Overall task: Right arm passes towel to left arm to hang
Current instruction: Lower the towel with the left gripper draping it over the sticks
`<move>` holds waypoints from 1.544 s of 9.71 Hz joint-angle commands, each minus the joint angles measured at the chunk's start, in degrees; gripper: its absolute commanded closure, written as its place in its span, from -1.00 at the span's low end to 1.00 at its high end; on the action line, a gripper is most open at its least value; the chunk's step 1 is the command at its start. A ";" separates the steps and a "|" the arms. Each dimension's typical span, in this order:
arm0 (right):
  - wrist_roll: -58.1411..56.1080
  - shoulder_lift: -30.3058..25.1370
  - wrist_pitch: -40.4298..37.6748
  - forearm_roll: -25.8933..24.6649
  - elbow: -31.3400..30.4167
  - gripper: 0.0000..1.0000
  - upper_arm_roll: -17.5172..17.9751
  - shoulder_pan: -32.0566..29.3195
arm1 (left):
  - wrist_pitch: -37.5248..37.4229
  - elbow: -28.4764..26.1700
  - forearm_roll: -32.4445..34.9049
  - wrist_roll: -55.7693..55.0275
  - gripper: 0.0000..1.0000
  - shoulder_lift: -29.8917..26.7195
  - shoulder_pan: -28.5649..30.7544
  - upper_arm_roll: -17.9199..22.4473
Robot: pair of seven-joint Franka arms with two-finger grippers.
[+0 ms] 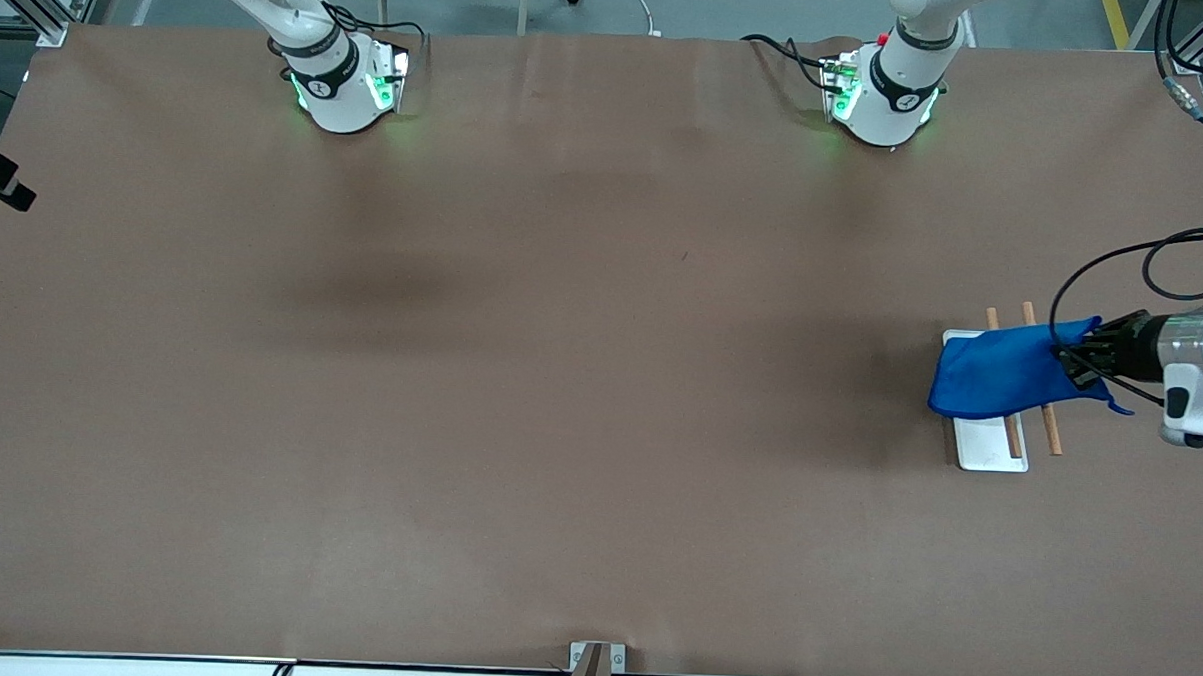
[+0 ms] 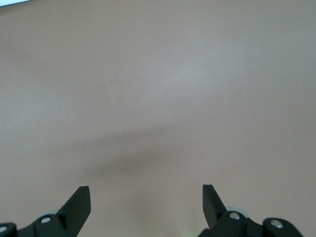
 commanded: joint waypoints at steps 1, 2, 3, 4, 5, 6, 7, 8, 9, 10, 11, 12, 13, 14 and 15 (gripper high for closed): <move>-0.62 -0.33 0.48 -0.55 -0.86 -1.00 0.07 0.11 | 2.74 -1.19 2.20 4.15 1.00 1.49 1.97 -0.03; -0.62 -0.33 0.56 -0.55 -1.38 -1.00 0.07 0.02 | 3.28 -1.19 3.51 6.34 1.00 1.67 3.54 -0.03; -0.62 -0.33 0.65 -0.55 -1.39 -1.00 0.07 0.02 | 3.46 -1.10 4.05 8.72 1.00 1.85 4.25 -0.03; -0.62 -0.33 0.65 -0.55 -1.39 -1.00 0.07 0.02 | 3.98 -1.01 5.10 10.74 1.00 1.93 5.13 -0.03; -0.62 -0.33 0.65 -0.55 -1.39 -1.00 0.07 0.02 | 4.33 -1.01 5.54 12.33 1.00 2.11 6.27 -0.03; -0.62 -0.33 0.65 -0.55 -1.39 -1.00 0.07 0.02 | 5.55 -1.18 5.63 13.65 1.00 2.81 6.89 -0.03; -0.62 -0.33 0.65 -0.55 -1.39 -1.00 0.07 0.02 | 6.26 -1.19 5.64 14.27 0.99 3.51 7.68 -0.03; -0.79 -0.33 0.74 -0.81 -1.39 -1.00 0.07 0.02 | 6.88 -1.19 5.81 14.36 0.99 3.95 7.78 -0.03; -0.88 -0.33 0.74 -1.07 -1.39 -1.00 0.07 0.02 | 7.06 -1.19 5.81 14.36 0.98 4.31 7.78 -0.03; -0.88 -0.33 0.74 -1.25 -1.39 -1.00 0.07 0.02 | 7.32 -1.01 5.90 14.36 0.93 4.92 7.78 -0.03; -0.88 -0.33 0.74 -1.51 -1.39 -1.00 0.07 -0.07 | 7.93 -1.10 5.90 14.36 0.89 5.18 8.21 0.05; -0.88 -0.33 0.74 -1.60 -1.47 -1.00 0.07 -0.07 | 8.03 -1.01 5.90 14.62 0.82 5.45 8.74 0.05; -0.88 -0.25 0.74 -1.60 -1.47 -1.00 -0.01 -0.07 | 8.11 -1.01 5.90 15.67 0.82 5.54 9.00 0.05; -0.88 -0.33 0.65 -1.60 -1.47 -1.00 -0.10 -0.07 | 8.12 -1.01 5.90 16.47 0.82 5.80 9.53 0.05; -0.80 -0.33 0.56 -1.60 -1.47 -1.00 -0.01 -0.07 | 8.81 -1.10 5.90 16.65 0.81 6.15 10.14 0.05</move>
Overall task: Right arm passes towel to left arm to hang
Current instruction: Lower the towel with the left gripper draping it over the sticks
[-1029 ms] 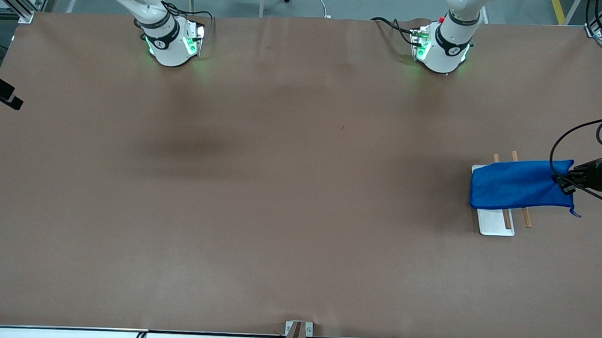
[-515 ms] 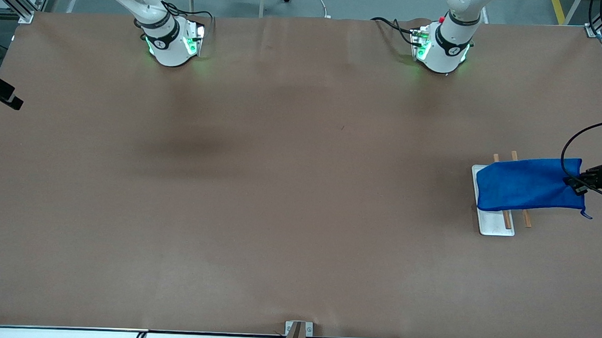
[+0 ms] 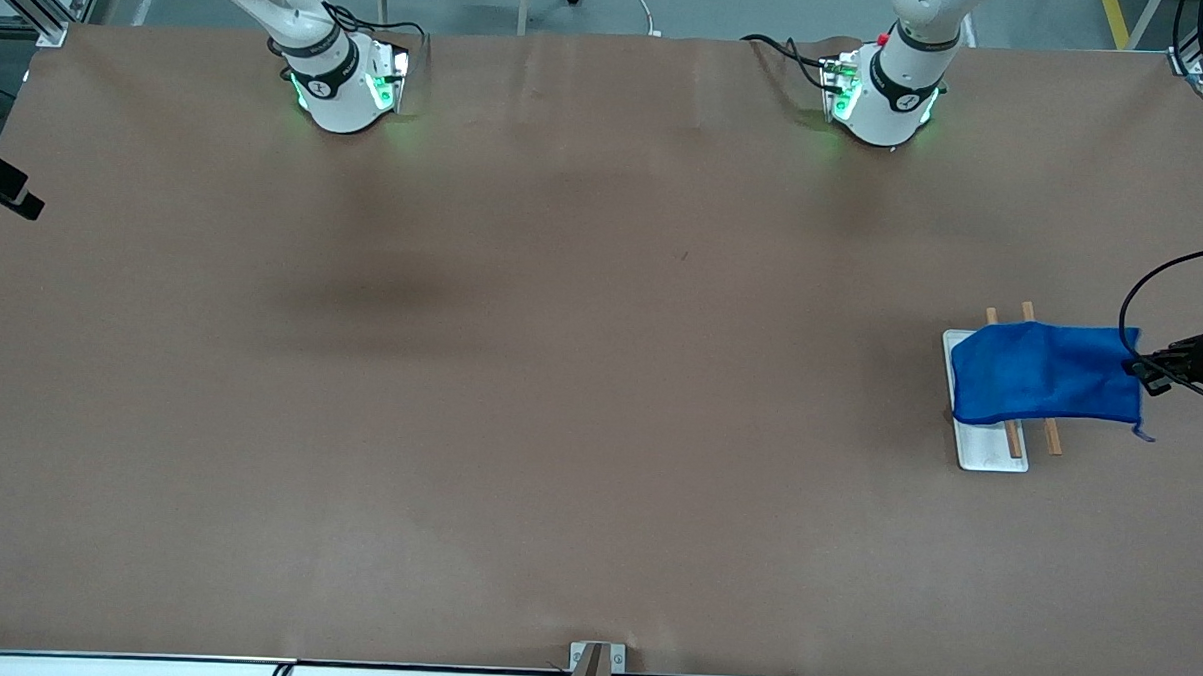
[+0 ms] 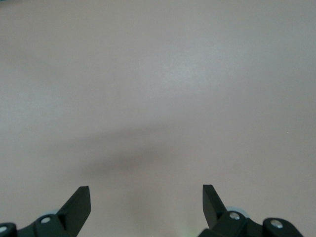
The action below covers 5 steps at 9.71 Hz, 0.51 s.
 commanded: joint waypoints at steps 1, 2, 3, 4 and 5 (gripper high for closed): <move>-0.59 -0.76 0.42 -1.10 -1.11 -1.00 0.02 -0.10 | 1.87 -0.77 1.22 1.15 0.76 1.97 1.06 -0.24; -0.59 -0.76 0.42 -1.10 -1.11 -1.00 0.10 -0.10 | 1.87 -0.68 1.31 1.33 0.50 2.06 1.06 -0.24; -0.59 -0.76 0.42 -1.10 -1.11 -1.00 0.10 -0.10 | 1.79 -0.60 1.48 1.68 -0.19 1.89 0.88 -0.33; -0.59 -0.76 0.42 -1.01 -1.11 -1.00 0.02 -0.10 | 1.70 -0.60 2.79 2.12 -0.99 1.45 0.80 -0.68; -0.50 -0.67 0.42 -1.10 -1.11 -1.00 0.01 -0.10 | 1.35 1.06 2.89 2.73 -1.00 1.19 0.53 -0.94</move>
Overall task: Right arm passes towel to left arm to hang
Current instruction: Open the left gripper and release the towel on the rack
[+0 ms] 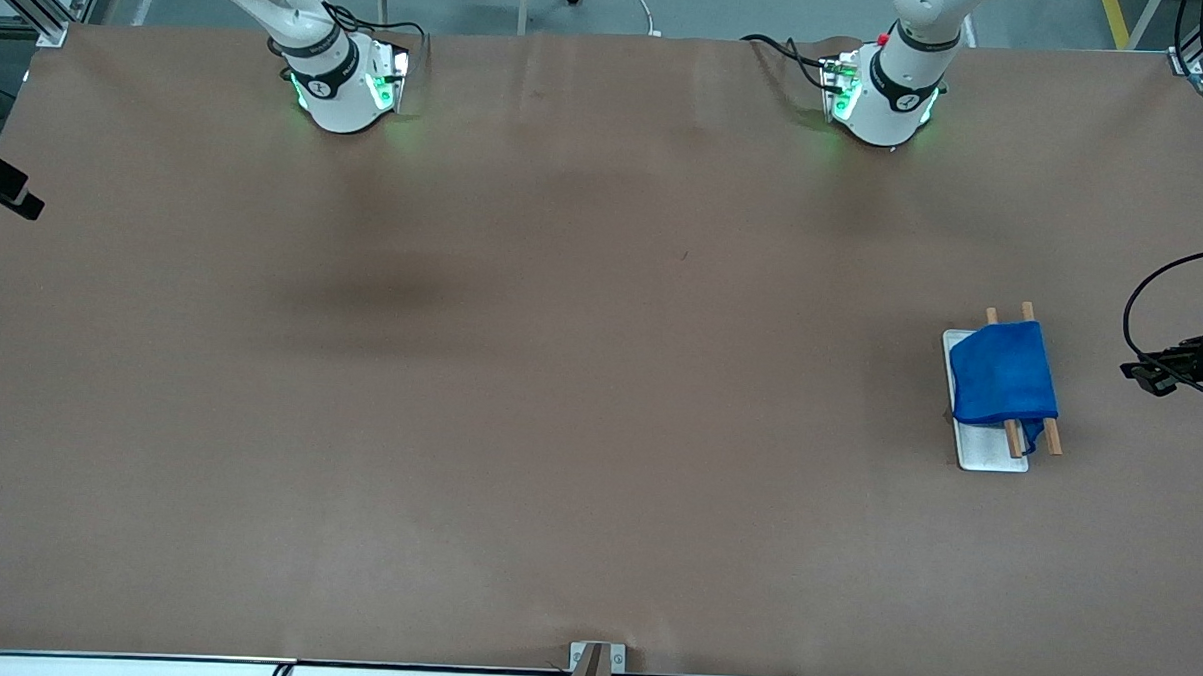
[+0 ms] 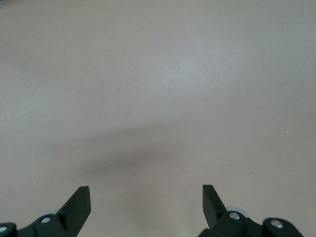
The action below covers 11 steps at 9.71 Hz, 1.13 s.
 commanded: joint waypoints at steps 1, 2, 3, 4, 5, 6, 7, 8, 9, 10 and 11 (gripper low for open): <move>-0.58 -0.67 0.42 -0.99 -1.02 -1.00 0.02 -0.10 | -0.20 2.76 1.41 2.32 -1.00 0.43 -0.63 -0.51; -0.59 -0.67 0.42 -0.99 -1.02 -1.00 0.02 -0.10 | -0.56 4.35 1.33 3.90 -1.00 -0.01 -0.63 -1.73; -0.59 -0.76 0.42 -0.99 -1.02 -1.00 0.02 -0.10 | -3.96 5.76 0.98 5.57 -1.00 -1.32 -0.54 -3.49; -0.59 -0.76 0.42 -0.99 -1.02 -1.00 0.02 -0.10 | -6.60 7.16 0.71 5.85 -1.00 -2.29 -0.54 -5.24; -0.50 -0.67 0.42 -0.99 -1.02 -1.00 0.02 -0.10 | -8.72 8.39 0.54 5.76 -1.00 -4.13 -0.46 -7.78; -0.50 -0.67 0.42 -0.99 -1.02 -1.00 0.02 -0.10 | -10.30 8.41 0.45 5.85 -1.00 -5.89 -0.46 -9.81; -0.50 -0.67 0.42 -1.08 -1.02 -1.00 0.02 -0.10 | -11.28 8.41 0.45 5.93 -1.00 -8.43 -0.46 -11.92; -0.50 -0.67 0.42 -0.99 -1.02 -1.00 0.02 -0.10 | -11.81 8.41 0.36 5.94 -1.00 -10.45 -0.46 -13.86; -0.50 -0.67 0.42 -0.99 -1.02 -1.00 0.02 -0.10 | -13.03 8.49 -0.95 6.11 -1.00 -11.60 -0.46 -14.92; -0.50 -0.67 0.42 -0.99 -1.02 -1.00 0.02 -0.10 | -13.30 8.49 -2.27 6.02 -1.00 -13.10 -0.46 -15.80; -0.50 -0.67 0.42 -0.99 -1.02 -1.00 0.02 -0.10 | -13.48 8.41 -2.45 6.11 -1.00 -15.37 -0.46 -16.94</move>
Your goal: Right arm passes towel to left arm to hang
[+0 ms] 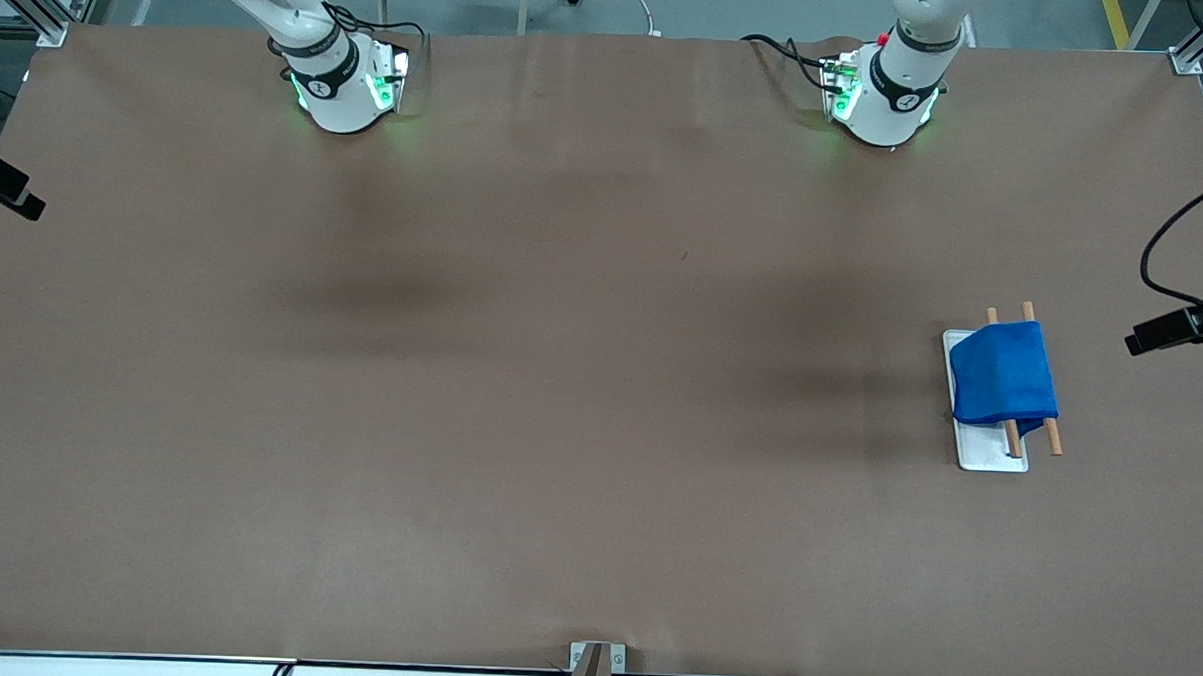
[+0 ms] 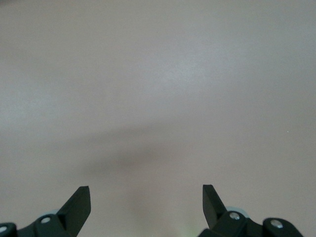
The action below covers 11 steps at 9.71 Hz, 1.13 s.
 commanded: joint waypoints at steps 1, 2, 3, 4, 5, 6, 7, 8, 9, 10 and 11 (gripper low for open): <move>-0.50 -0.67 0.42 -0.99 -0.82 -1.00 0.08 -0.16 | -2.46 -1.71 -0.98 1.35 -1.00 -2.83 0.56 -1.62; -0.50 -0.67 0.42 -0.99 -0.82 -1.00 0.08 -0.17 | -3.87 -1.71 -1.16 2.74 -1.00 -4.50 0.56 -2.14; -0.50 -0.67 0.42 -0.99 -0.82 -1.00 0.08 -0.17 | -4.32 -1.71 -3.25 4.76 -1.00 -6.43 0.65 -2.06; -0.50 -0.67 0.42 -0.99 -0.82 -1.00 0.08 -0.17 | -4.93 -1.80 -5.88 7.04 -1.00 -8.01 0.56 -1.28; -0.50 -0.67 0.42 -0.99 -0.82 -1.00 0.08 -0.17 | -5.02 -2.67 -7.82 9.15 -1.00 -10.46 -0.48 0.99; -0.50 -0.67 0.42 -0.99 -0.82 -1.00 0.08 -0.17 | -5.11 -3.90 -8.10 9.35 -1.00 -12.32 -6.32 6.23; -0.50 -0.67 0.42 -0.99 -0.82 -1.00 0.08 -0.17 | -6.16 -5.22 -8.19 9.26 -1.00 -14.25 -13.08 12.38; -0.50 -0.67 0.42 -0.99 -0.82 -1.00 0.08 -0.17 | -6.60 -6.27 -8.28 9.09 -1.00 -15.14 -18.37 16.79; -0.50 -0.67 0.51 -0.99 -0.82 -1.00 0.08 -0.17 | -6.61 -7.41 -8.80 8.65 -1.00 -16.02 -22.86 19.97; -0.50 -0.67 0.42 -0.99 -0.82 -1.00 0.08 -0.17 | -6.61 -9.60 -10.20 8.21 -1.00 -17.51 -25.86 22.35; -0.50 -0.67 0.42 -0.99 -0.82 -1.00 0.08 -0.17 | -6.61 -11.71 -11.34 8.12 -1.00 -19.00 -27.98 24.29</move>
